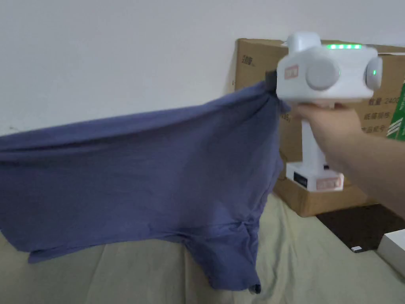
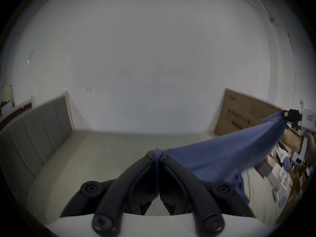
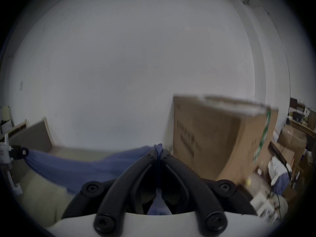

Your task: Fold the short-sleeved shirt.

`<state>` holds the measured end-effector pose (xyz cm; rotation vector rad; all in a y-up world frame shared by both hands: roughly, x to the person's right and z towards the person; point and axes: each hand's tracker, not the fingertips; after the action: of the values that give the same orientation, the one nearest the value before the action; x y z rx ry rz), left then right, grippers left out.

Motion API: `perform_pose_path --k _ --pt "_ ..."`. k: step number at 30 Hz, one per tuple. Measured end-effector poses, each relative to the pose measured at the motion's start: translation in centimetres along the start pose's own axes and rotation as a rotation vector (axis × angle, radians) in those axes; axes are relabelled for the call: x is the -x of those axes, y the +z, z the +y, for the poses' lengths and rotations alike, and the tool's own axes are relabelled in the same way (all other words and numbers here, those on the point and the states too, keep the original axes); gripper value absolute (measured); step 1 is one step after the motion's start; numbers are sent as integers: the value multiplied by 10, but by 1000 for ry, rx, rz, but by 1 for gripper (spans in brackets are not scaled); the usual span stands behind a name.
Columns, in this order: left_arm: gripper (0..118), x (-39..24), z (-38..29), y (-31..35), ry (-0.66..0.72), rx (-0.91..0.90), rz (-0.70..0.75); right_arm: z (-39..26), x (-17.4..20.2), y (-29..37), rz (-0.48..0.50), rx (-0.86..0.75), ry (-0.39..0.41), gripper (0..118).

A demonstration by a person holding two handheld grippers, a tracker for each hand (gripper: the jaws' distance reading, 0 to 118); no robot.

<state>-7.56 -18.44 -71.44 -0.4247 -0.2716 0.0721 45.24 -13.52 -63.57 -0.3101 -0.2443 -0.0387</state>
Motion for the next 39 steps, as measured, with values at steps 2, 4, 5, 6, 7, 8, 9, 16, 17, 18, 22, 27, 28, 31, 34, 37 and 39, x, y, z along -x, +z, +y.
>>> perform_pose_path --k 2,4,5,6,7,8,9,16,17,18,22,27,28,31,34,37,39 --pt "2 0 -61 1 24 94 -37 -75 -6 3 20 149 30 4" --pt "2 -2 -125 12 86 226 -44 -158 -11 16 31 317 68 4" --pt "2 1 -152 15 93 292 -65 -191 -16 25 51 407 86 4" --pt "2 2 -179 22 76 352 -58 -225 -21 38 67 464 137 4" --pt "2 3 -204 34 44 390 -33 -257 -24 58 63 478 179 4" --pt "2 5 -224 46 33 417 -48 -277 -29 78 74 482 170 4" --pt "2 9 -243 62 33 438 -81 -293 -37 99 120 506 120 4" --pt "2 34 -318 192 91 486 -125 -361 -77 249 220 561 52 4" --pt "2 36 -324 206 105 478 -121 -366 -83 262 219 563 33 4" --pt "2 37 -328 219 127 481 -128 -372 -91 273 224 574 -28 4" --pt "2 28 -342 265 66 453 -158 -382 -107 307 246 607 -107 4" --pt "3 26 -348 285 38 471 -164 -385 -95 313 235 731 72 4" --pt "3 31 -350 283 28 479 -165 -385 -90 313 208 753 116 4" --pt "12 31 -360 282 -64 522 -140 -385 -78 309 150 795 167 4" --pt "80 38 -372 285 -139 566 -73 -387 -72 304 120 805 170 33" --pt "112 45 -370 302 -66 515 -48 -384 -79 308 91 772 93 118" --pt "112 54 -361 317 33 443 -54 -361 -78 322 111 668 20 110"
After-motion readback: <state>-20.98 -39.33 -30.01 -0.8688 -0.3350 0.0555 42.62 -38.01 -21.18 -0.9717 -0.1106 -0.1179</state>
